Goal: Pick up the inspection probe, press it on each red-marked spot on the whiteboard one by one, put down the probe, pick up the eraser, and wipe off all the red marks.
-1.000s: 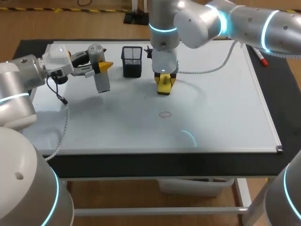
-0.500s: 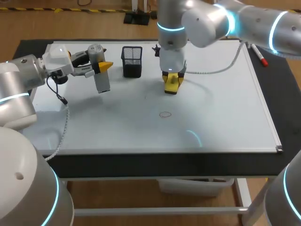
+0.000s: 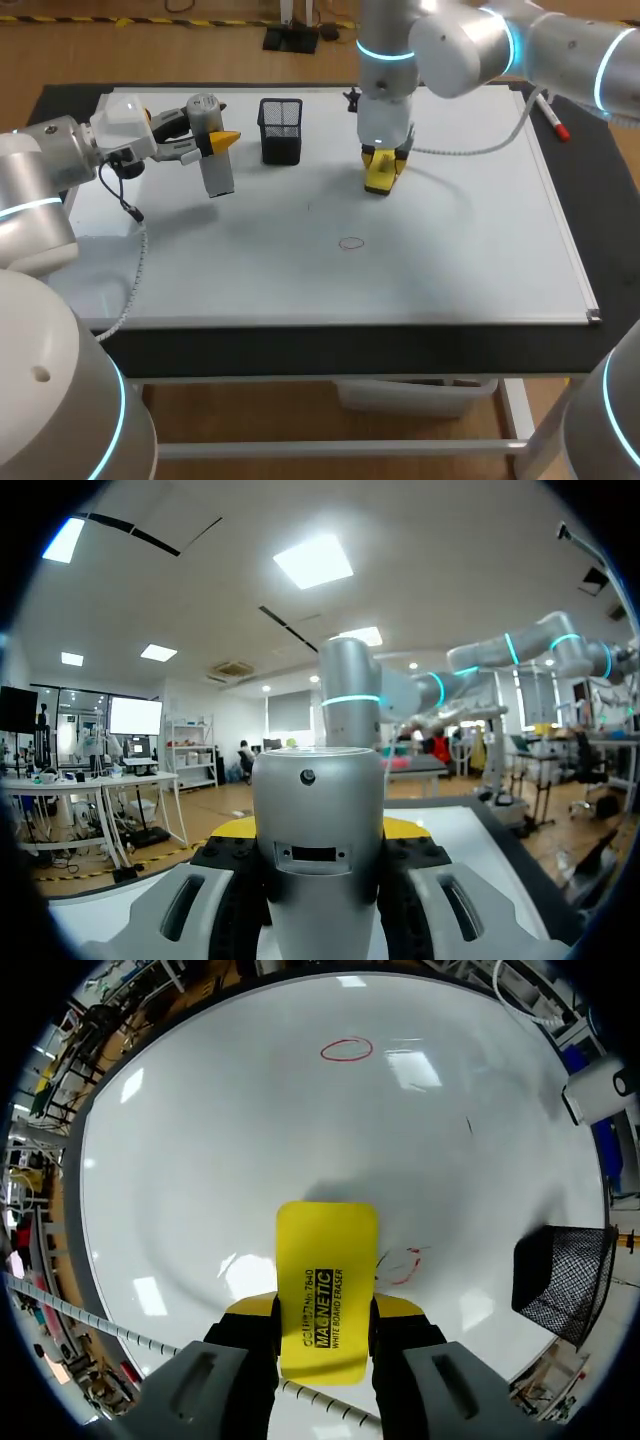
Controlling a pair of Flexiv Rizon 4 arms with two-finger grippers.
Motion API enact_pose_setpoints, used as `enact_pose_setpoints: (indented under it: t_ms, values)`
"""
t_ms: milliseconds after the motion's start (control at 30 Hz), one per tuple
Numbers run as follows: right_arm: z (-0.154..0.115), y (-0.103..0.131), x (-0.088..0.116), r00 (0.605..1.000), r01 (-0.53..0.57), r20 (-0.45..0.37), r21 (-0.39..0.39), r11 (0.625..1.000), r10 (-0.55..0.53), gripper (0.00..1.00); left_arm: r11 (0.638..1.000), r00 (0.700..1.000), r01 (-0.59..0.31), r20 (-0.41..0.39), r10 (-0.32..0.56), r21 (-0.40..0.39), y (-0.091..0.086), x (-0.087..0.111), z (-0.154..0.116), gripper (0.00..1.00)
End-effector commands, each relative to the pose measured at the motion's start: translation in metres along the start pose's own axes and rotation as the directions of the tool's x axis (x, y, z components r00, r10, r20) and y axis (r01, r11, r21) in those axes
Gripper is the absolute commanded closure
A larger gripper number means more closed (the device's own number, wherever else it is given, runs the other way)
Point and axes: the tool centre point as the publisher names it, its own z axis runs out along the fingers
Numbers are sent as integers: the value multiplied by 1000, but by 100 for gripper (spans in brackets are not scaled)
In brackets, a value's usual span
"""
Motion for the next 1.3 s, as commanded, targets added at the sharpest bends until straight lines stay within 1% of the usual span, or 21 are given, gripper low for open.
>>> enact_pose_setpoints:
  t_ms: [33, 167, 300, 467, 633, 800, 967, 1300]
  values:
    - [-15, -1, 3, 1000, 10, 2, 14, 1000, -11, 100, 1000, 1000, -1, 1, 1, 1, -1, 0, 0, 100]
    - [-23, -3, -11, 999, 46, 14, 33, 998, -46, 100, 1000, 1000, -1, 1, 1, 1, -1, 0, 0, 100]
    - [-27, -1, -33, 996, 88, 23, 41, 995, -89, 100, 1000, 1000, -1, 1, 1, 1, -1, 0, 0, 100]
    - [-24, 5, -55, 990, 137, 32, 37, 990, -138, 100, 1000, 1000, -1, 1, 1, 1, -1, 0, 0, 100]
    - [-17, 12, -68, 984, 177, 24, 33, 984, -178, 100, 1000, 1000, -1, 1, 1, 1, -1, 0, 0, 100]
    - [-8, 17, -76, 978, 207, 17, 24, 978, -207, 100, 1000, 1000, -1, 1, 1, 1, -1, 0, 0, 100]
    - [-4, 20, -81, 974, 226, 20, 16, 974, -226, 100, 1000, 1000, -1, 1, 1, 1, -1, 0, 0, 100]
    - [9, 18, -78, 974, 228, 14, -4, 974, -228, 100, 1000, 1000, -1, 1, 1, 1, -1, 0, 0, 100]
